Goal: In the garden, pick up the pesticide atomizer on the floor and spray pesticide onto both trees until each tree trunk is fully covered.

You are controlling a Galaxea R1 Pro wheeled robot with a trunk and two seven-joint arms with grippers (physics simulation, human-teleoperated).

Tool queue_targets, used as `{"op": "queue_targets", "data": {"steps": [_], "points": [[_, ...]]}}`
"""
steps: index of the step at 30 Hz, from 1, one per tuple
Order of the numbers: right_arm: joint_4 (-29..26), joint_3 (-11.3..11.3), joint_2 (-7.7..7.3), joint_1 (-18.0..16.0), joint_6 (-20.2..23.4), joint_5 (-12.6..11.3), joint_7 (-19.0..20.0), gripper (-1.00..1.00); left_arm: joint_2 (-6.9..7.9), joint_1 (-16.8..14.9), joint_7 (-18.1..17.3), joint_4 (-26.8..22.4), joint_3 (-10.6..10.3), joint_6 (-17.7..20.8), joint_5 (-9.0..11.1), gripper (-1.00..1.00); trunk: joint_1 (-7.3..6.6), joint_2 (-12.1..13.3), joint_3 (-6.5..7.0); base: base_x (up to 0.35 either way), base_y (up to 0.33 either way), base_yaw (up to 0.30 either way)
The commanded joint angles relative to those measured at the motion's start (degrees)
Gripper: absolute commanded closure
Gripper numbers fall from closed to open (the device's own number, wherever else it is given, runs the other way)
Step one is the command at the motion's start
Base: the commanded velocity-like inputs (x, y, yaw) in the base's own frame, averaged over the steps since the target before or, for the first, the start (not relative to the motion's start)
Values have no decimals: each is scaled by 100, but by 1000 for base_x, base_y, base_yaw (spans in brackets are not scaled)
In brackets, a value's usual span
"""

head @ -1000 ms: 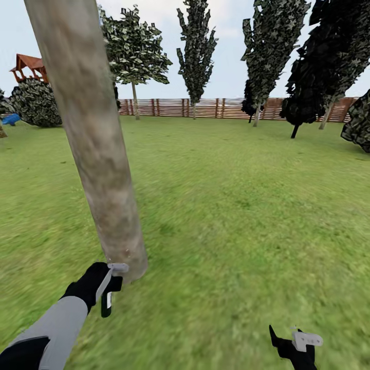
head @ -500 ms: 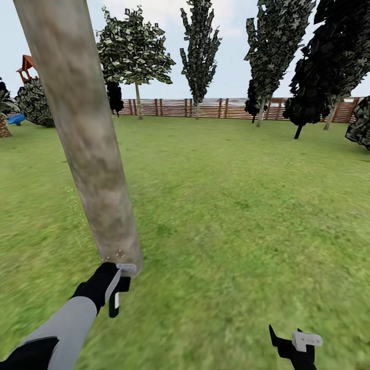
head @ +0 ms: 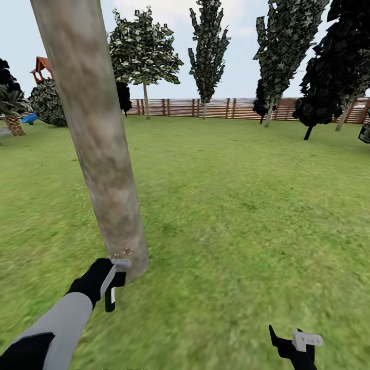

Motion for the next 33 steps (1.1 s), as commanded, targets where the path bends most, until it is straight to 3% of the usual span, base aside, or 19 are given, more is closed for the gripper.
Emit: {"op": "queue_targets", "data": {"steps": [1, 4, 10, 14, 16, 20, 23, 27, 30, 33], "points": [[-1, 1, 0, 0, 0, 1, 0, -100, -35, 6, 1, -94, -2, 7, -64, 100, 0, 0, 0, 0, 0, 73], [-2, 1, 0, 0, 0, 1, 0, -100, 17, 20, -8, -371, 6, 16, -79, 100, 0, 0, 0, 0, 0, 31], [5, 1, 0, 0, 0, 1, 0, -100, 426, 13, -19, -651, 8, 52, -99, 100, 0, 0, 0, 0, 0, 3], [5, 1, 0, 0, 0, 1, 0, -100, 365, 23, -19, -672, -12, 59, -79, 100, 0, 0, 0, 80, 12, 0], [1, 1, 0, 0, 2, 1, 0, -100, 126, 25, -19, -678, -24, 56, -83, 100, 0, 0, 0, 306, 89, 0], [-2, 1, 0, 0, 0, 1, 0, -100, -7, 34, -19, -676, -35, 58, -100, 100, 0, 0, 0, 180, 48, 0], [-1, 1, 0, 0, 1, 1, 0, -100, 83, 31, -26, -671, -19, 57, -115, 100, 0, 0, 0, 11, 3, 0], [6, 1, 0, 0, 1, 1, 0, -100, 487, 26, -30, -670, 3, 62, -119, 100, 0, 0, 0, 1, 0, 0], [6, 1, 0, 0, 0, 1, 0, -100, 532, 33, -35, -675, -8, 62, -87, 100, 0, 0, 0, 0, 0, 0], [7, 1, 0, 0, 0, 1, 0, -100, 435, 29, -42, -696, -25, 60, -62, 100, 0, 0, 0, 0, 0, 0]]}}
